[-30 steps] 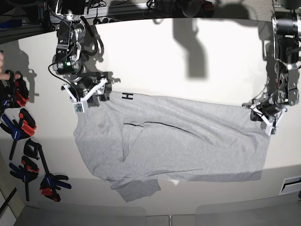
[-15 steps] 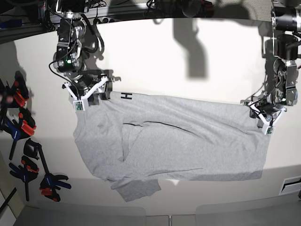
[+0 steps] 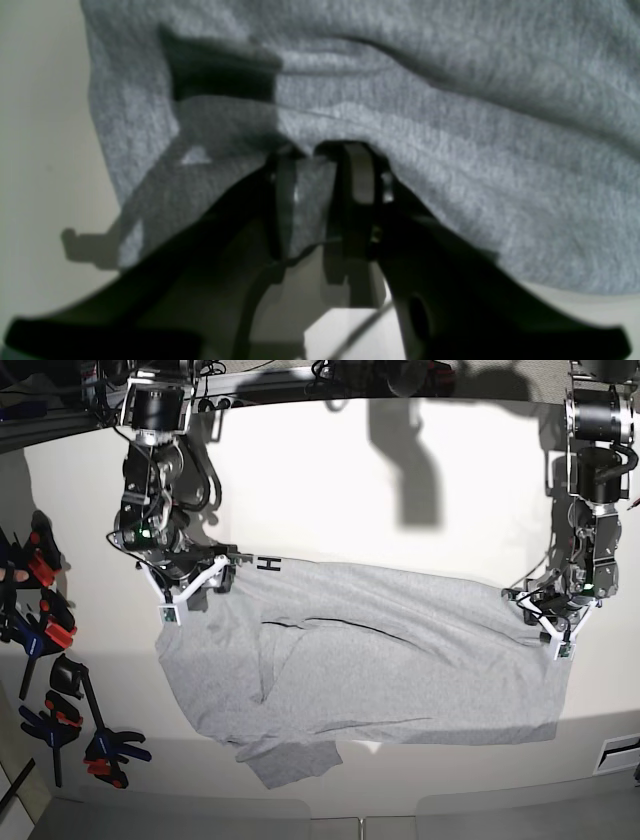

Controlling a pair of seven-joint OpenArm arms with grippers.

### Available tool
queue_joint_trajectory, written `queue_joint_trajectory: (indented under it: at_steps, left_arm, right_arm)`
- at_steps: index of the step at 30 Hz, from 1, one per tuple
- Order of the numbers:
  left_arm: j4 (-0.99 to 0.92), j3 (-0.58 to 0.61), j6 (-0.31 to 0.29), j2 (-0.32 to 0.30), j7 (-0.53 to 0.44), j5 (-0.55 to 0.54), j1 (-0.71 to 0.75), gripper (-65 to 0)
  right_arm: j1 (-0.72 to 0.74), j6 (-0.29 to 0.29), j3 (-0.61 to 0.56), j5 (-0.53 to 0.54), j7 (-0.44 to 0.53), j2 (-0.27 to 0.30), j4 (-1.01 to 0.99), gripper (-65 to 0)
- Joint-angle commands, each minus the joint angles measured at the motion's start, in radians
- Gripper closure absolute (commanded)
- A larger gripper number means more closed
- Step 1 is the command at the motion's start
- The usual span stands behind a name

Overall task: Fold the T-shirt properly
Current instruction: 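Pull the held shirt edge back with both grippers, stretching it flat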

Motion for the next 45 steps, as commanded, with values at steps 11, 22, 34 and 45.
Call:
queue_joint_trajectory:
  at_steps: [11,22,34,45]
  left_arm:
    - [0.002,0.001,-0.056,-0.038,0.135,-0.128,0.019,-14.8]
    - [0.002,0.001,-0.057,-0.053,0.202,-0.13,0.032,-14.8]
    - [0.13,0.0,-0.056,-0.143,0.193,-0.133,0.226,-14.8]
    - [0.407,-0.001,0.019,-0.163,0.194,-0.109,0.367,-14.9]
  right_arm:
    - [-0.018,0.003,0.003,0.005,-0.026,0.008,-0.011,-29.9]
    - [-0.106,0.003,0.011,-0.004,-0.026,0.011,-0.006,-29.9]
    - [-0.235,0.038,0.103,0.0,-0.014,0.011,0.085,-29.9]
    - [-0.267,0.046,0.103,-0.004,-0.023,0.014,0.171,-29.9]
